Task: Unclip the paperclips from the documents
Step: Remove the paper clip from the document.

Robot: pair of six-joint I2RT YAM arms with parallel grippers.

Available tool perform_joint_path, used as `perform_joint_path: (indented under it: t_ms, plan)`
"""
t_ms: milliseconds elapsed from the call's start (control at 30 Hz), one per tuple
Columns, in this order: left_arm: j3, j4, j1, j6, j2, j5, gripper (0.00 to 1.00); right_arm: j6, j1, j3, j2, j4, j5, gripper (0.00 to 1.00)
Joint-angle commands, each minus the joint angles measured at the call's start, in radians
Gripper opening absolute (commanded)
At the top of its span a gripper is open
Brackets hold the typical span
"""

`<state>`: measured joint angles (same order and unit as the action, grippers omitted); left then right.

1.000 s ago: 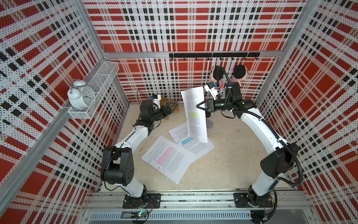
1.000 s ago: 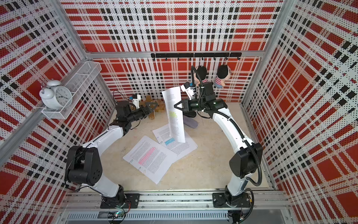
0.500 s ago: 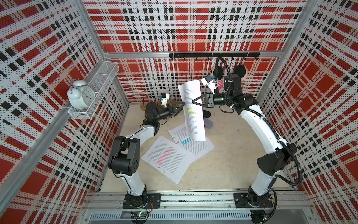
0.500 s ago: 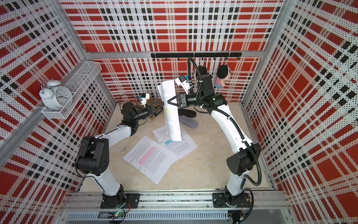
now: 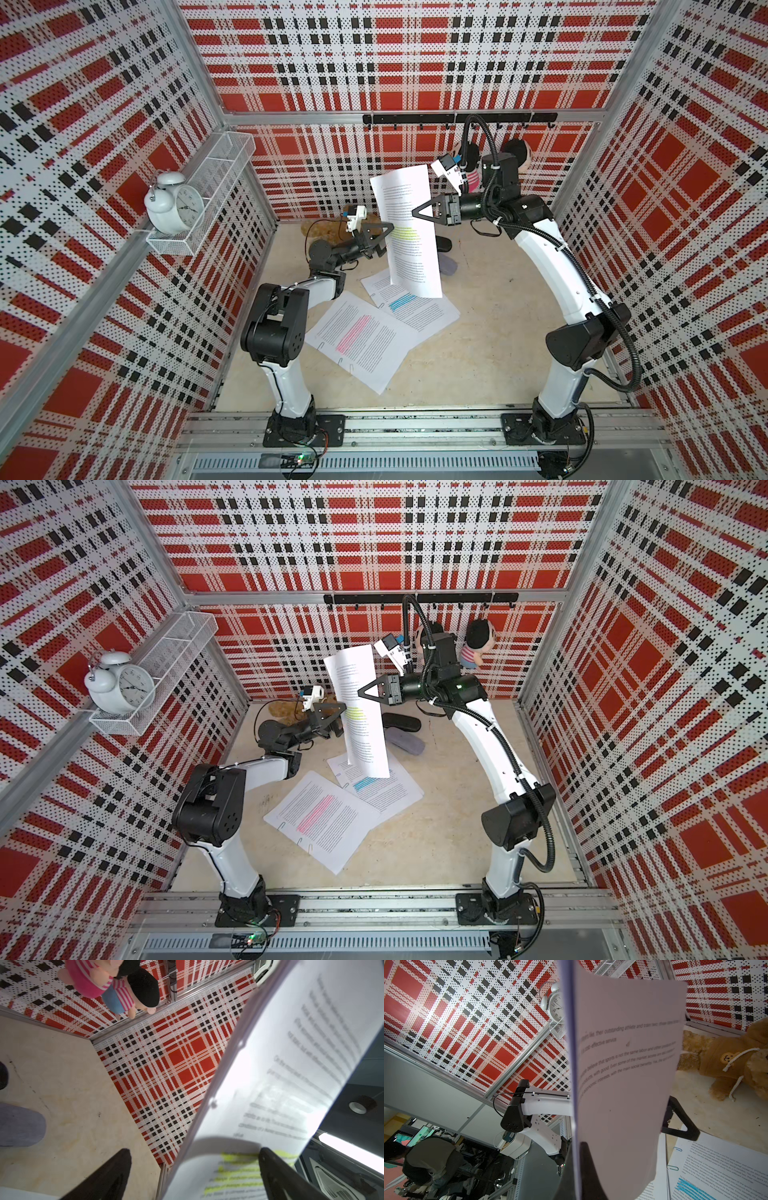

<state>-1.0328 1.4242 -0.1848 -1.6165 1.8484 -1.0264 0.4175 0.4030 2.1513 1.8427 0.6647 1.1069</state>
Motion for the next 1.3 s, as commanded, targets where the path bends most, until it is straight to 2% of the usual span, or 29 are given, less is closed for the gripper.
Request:
perform_joint_path:
  t_ms: [0, 67, 167, 200, 433, 533, 767, 967, 1267]
  plan:
    - [0.011, 0.221, 0.011, -0.143, 0.015, -0.027, 0.93, 0.025, -0.048, -0.013, 0.012, -0.066, 0.056, 0.00]
    - [0.017, 0.260, 0.012, -0.176, 0.019, -0.033, 0.82, 0.049, -0.075, -0.038, 0.013, -0.115, 0.072, 0.00]
    - [0.029, 0.260, 0.014, -0.175, 0.011, -0.046, 0.57, 0.039, -0.103, -0.040, 0.032, -0.116, 0.075, 0.00]
    - [0.032, 0.259, 0.017, -0.175, 0.007, -0.049, 0.52, 0.023, -0.109, -0.035, 0.040, -0.097, 0.069, 0.00]
    - [0.063, 0.228, 0.052, -0.151, -0.021, -0.063, 0.49, -0.120, -0.141, -0.011, 0.057, 0.081, -0.025, 0.00]
    - [0.076, 0.197, 0.063, -0.126, -0.033, -0.073, 0.41, -0.123, -0.162, -0.037, 0.041, 0.070, -0.048, 0.00]
    - [0.080, 0.187, 0.066, -0.121, -0.025, -0.094, 0.31, -0.081, -0.178, -0.072, 0.024, 0.004, -0.077, 0.00]
    - [0.077, 0.186, 0.074, -0.123, -0.018, -0.106, 0.16, -0.076, -0.178, -0.074, 0.020, -0.008, -0.099, 0.00]
    - [0.085, 0.181, 0.088, -0.117, -0.023, -0.113, 0.08, -0.076, -0.188, -0.069, 0.022, -0.009, -0.123, 0.00]
